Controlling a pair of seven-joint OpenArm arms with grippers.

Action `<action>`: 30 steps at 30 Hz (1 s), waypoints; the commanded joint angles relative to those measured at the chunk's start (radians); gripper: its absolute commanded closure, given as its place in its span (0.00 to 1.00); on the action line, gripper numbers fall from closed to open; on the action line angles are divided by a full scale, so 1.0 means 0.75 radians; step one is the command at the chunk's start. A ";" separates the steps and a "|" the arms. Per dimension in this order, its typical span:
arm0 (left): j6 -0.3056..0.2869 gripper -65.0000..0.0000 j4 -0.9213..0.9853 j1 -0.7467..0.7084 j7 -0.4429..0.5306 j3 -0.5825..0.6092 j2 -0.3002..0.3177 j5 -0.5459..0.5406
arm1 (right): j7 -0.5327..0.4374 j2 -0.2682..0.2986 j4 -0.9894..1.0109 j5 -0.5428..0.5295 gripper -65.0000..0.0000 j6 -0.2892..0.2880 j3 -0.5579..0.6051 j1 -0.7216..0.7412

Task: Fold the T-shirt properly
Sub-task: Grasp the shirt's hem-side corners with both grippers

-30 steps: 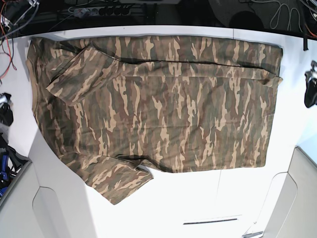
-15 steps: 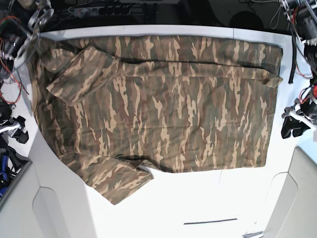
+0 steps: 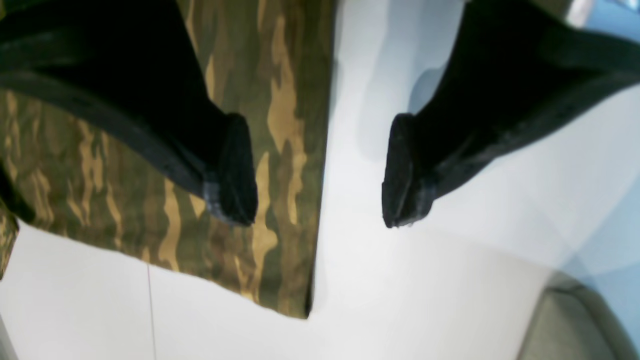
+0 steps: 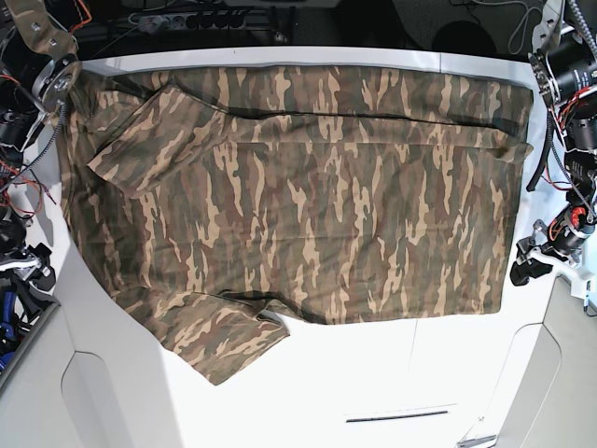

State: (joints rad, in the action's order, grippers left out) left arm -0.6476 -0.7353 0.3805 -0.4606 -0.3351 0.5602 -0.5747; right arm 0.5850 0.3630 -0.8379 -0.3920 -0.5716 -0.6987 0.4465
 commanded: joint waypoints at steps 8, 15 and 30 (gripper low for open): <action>-0.009 0.35 0.012 0.024 0.026 -0.005 -0.010 -0.011 | -0.129 0.016 0.118 0.025 0.53 -0.011 0.034 0.031; -0.006 0.35 0.021 0.020 0.046 -0.005 -0.027 0.024 | -0.128 -0.041 0.140 0.025 0.53 -0.012 0.036 0.028; 0.081 0.35 0.021 0.021 0.130 -0.005 -0.065 0.115 | -0.128 -0.116 0.140 0.018 0.53 -0.012 0.288 0.028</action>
State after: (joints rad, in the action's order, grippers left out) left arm -0.5873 -0.7067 0.3744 -0.3759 -0.3351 0.4957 -0.4828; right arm 0.4789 0.2657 -0.7208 -0.3771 -0.5777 -0.4835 0.4465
